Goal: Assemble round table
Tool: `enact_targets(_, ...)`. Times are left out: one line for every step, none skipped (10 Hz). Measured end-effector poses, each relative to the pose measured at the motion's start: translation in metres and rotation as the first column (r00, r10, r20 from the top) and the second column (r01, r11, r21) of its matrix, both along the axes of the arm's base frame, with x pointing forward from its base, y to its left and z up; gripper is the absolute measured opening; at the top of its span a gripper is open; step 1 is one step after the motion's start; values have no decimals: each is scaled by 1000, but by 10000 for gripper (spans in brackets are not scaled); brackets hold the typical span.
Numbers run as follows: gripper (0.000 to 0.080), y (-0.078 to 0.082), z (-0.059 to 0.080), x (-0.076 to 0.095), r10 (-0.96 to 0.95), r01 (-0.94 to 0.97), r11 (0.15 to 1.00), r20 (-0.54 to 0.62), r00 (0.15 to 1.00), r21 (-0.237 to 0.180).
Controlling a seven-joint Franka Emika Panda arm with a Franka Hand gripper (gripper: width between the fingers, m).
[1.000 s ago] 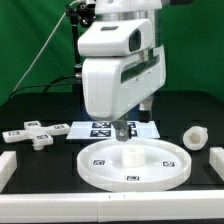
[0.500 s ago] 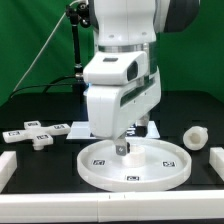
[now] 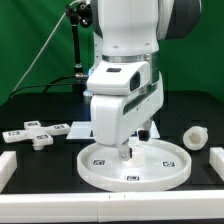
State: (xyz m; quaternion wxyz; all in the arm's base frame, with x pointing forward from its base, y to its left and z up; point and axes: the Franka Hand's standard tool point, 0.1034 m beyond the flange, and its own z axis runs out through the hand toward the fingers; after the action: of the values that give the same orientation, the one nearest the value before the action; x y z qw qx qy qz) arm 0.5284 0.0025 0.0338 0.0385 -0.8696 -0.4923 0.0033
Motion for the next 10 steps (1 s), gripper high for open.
enact_targets(650,-1,-2,-2,0,0,1000,-4,1000,0)
enact_targets(650,-3,-8,-5,-4,4,1000,-15,1000,2)
enact_targets(650,-3,-11,-7,-5,5,1000,-18,1000,2)
enact_targets(650,-3,-13,-8,-5,5,1000,-22,1000,3)
enact_targets(650,-3,-14,-8,-5,5,1000,-23,1000,3)
enact_targets(650,-2,-16,-9,-5,5,1000,-25,1000,3)
enact_targets(650,-2,-16,-8,-5,5,1000,-26,1000,4)
enact_targets(530,-2,-16,-8,-5,5,1000,-26,1000,4)
enact_targets(404,-2,-16,-8,-5,5,1000,-26,1000,4)
enact_targets(404,-2,-16,-8,-5,5,1000,-26,1000,4)
